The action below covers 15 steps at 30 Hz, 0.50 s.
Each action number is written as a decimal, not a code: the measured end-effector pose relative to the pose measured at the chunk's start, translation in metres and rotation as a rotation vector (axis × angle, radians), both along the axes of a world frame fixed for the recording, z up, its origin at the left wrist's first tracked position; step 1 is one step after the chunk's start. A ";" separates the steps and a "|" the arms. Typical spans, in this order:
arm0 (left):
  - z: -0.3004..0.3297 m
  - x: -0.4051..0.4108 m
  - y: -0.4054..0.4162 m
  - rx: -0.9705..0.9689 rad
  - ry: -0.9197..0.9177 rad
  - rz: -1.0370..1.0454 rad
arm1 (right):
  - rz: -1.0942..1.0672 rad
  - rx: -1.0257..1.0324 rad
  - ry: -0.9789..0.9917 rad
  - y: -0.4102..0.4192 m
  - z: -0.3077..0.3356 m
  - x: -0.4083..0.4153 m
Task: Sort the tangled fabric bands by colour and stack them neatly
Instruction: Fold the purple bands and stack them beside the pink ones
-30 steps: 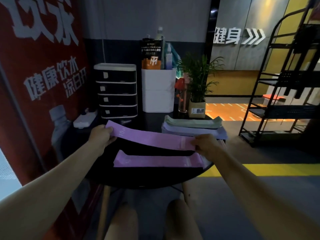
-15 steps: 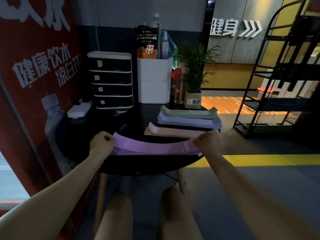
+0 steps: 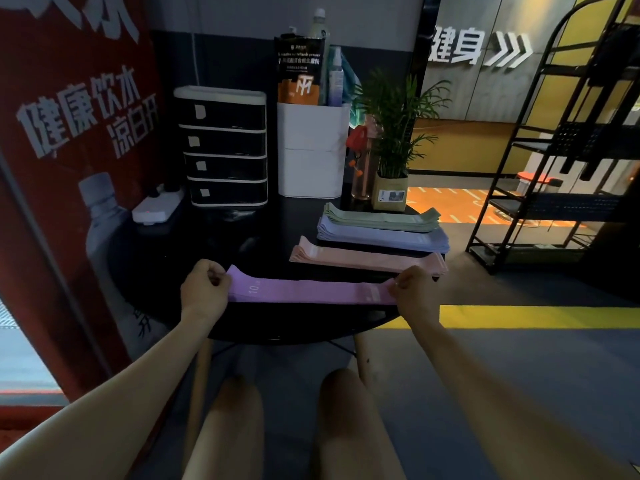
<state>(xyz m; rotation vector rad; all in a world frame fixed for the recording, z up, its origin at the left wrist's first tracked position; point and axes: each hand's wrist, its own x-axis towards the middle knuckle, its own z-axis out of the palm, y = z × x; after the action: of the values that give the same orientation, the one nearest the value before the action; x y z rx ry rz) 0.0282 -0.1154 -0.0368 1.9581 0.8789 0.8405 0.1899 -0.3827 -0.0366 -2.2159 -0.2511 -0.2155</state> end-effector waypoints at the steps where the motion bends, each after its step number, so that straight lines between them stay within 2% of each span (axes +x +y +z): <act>1: -0.001 0.000 0.000 0.008 -0.002 -0.001 | 0.007 -0.024 -0.031 0.001 0.000 -0.001; 5: -0.005 0.001 -0.002 0.069 -0.020 -0.015 | 0.066 -0.178 -0.237 0.013 0.008 -0.015; 8: -0.009 0.000 0.000 0.123 -0.050 -0.025 | 0.224 -0.311 -0.355 0.032 0.011 -0.032; 12: -0.013 -0.001 0.004 0.169 -0.039 -0.049 | 0.501 -0.335 -0.295 0.060 0.004 -0.047; 15: -0.013 -0.003 0.004 0.190 -0.019 -0.105 | 0.595 -0.379 -0.237 0.071 -0.004 -0.047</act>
<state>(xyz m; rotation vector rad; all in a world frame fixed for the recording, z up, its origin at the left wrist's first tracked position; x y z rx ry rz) 0.0253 -0.1111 -0.0503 2.1367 0.6994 0.9078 0.1425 -0.3113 -0.0410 -2.3651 -1.1396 -0.1047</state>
